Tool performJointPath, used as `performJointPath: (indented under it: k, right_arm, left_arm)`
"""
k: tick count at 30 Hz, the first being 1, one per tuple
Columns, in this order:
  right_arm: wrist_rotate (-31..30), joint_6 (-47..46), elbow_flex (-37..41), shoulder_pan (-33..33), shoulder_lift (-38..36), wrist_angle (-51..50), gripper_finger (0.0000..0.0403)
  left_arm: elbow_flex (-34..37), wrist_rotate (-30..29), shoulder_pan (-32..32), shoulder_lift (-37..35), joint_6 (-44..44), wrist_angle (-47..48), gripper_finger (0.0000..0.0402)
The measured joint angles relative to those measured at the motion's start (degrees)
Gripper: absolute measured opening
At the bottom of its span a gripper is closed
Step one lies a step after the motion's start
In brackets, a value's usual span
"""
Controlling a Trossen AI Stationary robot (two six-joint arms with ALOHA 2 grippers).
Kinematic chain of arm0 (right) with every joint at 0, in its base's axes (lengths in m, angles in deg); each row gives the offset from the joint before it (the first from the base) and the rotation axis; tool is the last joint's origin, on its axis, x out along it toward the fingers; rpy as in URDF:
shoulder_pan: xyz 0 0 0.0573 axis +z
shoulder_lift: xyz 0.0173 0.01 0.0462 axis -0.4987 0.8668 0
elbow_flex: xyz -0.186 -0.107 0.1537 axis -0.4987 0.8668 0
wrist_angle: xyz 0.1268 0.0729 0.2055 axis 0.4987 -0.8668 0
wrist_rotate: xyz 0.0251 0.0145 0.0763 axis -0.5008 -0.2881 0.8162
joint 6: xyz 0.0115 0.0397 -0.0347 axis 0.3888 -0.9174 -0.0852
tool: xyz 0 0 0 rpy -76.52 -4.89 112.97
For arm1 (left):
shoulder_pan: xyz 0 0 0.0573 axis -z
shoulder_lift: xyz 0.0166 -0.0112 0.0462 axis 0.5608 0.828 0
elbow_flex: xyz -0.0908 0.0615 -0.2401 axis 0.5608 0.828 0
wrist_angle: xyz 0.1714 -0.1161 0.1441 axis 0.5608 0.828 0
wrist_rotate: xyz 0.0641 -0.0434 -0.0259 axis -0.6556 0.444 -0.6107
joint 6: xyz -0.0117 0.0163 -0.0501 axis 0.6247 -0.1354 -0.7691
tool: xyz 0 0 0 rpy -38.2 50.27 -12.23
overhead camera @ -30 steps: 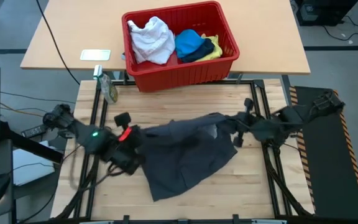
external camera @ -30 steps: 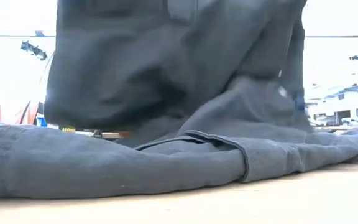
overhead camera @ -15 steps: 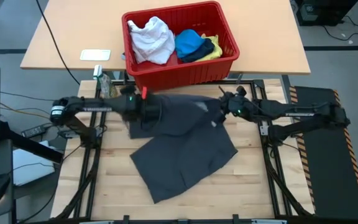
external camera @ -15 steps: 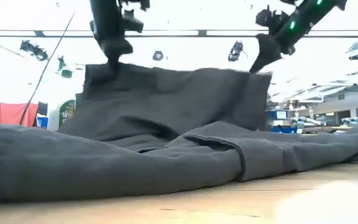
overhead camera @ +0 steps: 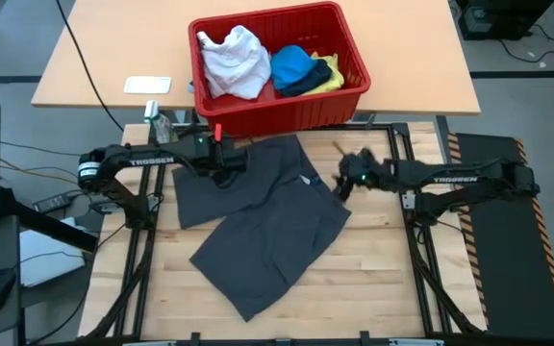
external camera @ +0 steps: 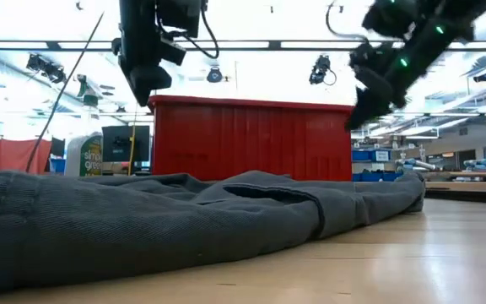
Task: Fold laundry
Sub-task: Fold the black shorts
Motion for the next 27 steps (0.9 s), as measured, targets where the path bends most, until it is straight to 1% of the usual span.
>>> performJointPath:
  k: [2, 5, 8, 10, 12, 14, 16, 18, 20, 22, 23, 25, 27]
  right_arm:
    - [2.3, -3.4, 5.3, 2.2, 1.1, 4.3, 0.0183]
    - [4.6, -7.2, 12.4, 4.9, 2.2, 11.2, 0.0166]
    - [8.3, -10.2, 18.2, 7.1, 3.7, 17.7, 0.0146]
    - [8.7, -13.1, 20.5, 8.3, 4.3, 19.9, 0.0131]
    - [8.8, -17.0, 21.3, 9.6, 4.6, 19.7, 0.0115]
    - [8.6, -21.2, 20.9, 11.5, 4.4, 16.7, 0.0097]
    - [9.5, -27.2, 19.6, 13.9, 3.9, 12.8, 0.0082]
    - [14.2, -30.8, 17.6, 16.3, 3.0, 8.9, 0.0072]
    - [20.5, -32.2, 14.8, 18.9, 2.2, 3.9, 0.0069]
    - [25.5, -32.2, 11.3, 21.6, 1.8, -1.0, 0.0068]
    - [26.5, -31.7, 9.2, 22.9, 1.7, -3.0, 0.0068]
    - [25.6, -29.6, 5.2, 25.7, 1.8, -7.2, 0.0067]
    - [20.7, -26.1, 1.7, 28.2, 1.8, -11.1, 0.0067]
  left_arm:
    - [0.1, 1.3, 3.4, 0.0, -1.9, -1.1, 0.0143]
    - [3.1, 1.6, 9.9, 0.0, -3.4, -9.7, 0.0144]
    - [9.3, 2.7, 15.5, 0.1, -1.6, -23.2, 0.0144]
    - [14.4, 6.6, 18.1, 0.6, 0.2, -34.7, 0.0144]
    - [19.5, 10.9, 19.5, 1.1, 0.7, -43.4, 0.0144]
    - [23.6, 13.7, 20.1, 1.5, -0.3, -51.0, 0.0144]
    - [27.1, 15.5, 20.6, 1.5, -2.9, -54.6, 0.0144]
    - [29.7, 17.6, 20.8, 1.5, -5.1, -56.4, 0.0144]
    - [31.4, 18.7, 21.3, 1.5, -6.3, -56.7, 0.0144]
    - [32.5, 19.2, 22.2, 1.5, -4.7, -56.5, 0.0144]
    - [33.2, 19.2, 22.6, 1.5, -3.0, -56.6, 0.0144]
    - [34.3, 19.3, 23.2, 1.5, 0.3, -56.1, 0.0144]
    - [34.9, 19.3, 23.6, 1.5, 1.7, -55.6, 0.0143]
